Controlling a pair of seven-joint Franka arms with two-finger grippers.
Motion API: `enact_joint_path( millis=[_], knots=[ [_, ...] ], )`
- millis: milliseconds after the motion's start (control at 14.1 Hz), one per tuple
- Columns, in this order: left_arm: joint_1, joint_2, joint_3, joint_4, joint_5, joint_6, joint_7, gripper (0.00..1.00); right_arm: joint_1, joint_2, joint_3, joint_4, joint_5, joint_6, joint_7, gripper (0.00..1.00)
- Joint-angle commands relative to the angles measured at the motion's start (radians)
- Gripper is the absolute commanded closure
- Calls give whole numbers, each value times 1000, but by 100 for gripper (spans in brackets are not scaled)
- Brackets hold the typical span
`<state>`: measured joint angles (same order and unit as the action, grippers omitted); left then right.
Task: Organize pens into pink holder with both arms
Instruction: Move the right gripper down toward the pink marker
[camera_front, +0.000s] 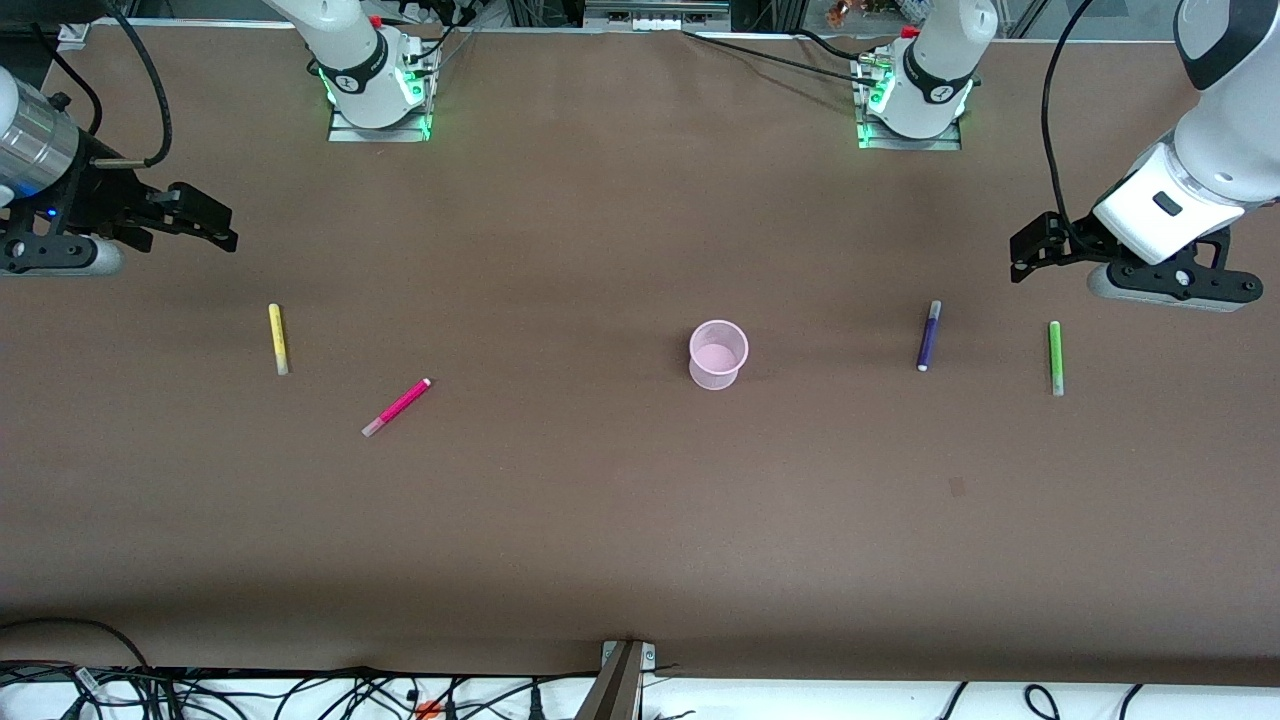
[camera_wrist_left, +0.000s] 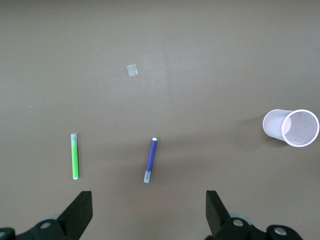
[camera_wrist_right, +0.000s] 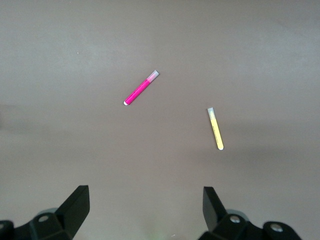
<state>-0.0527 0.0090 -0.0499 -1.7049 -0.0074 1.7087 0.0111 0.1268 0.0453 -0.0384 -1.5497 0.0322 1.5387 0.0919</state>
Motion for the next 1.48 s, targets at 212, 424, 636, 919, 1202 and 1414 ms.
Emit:
enact_joint_path(
  millis=[212,424,636,919,1202,1414],
  knots=[
    [1,14,2,33,9,-24,24,0,-15,1,31,13,-45,-54,9,0],
    [1,14,2,33,9,-24,23,0,-15,2,31,-36,-40,-45,31,0],
    [-1,14,1,34,9,-24,21,0,-13,68,32,-82,-17,3,224,0],
    [-4,16,-10,47,9,-24,13,0,19,154,34,-255,3,284,374,0],
    [-4,16,-10,47,9,-23,15,0,54,296,35,-302,6,506,479,0],
    [-4,16,-10,47,9,-23,15,0,66,404,35,-303,8,601,578,0]
  ],
)
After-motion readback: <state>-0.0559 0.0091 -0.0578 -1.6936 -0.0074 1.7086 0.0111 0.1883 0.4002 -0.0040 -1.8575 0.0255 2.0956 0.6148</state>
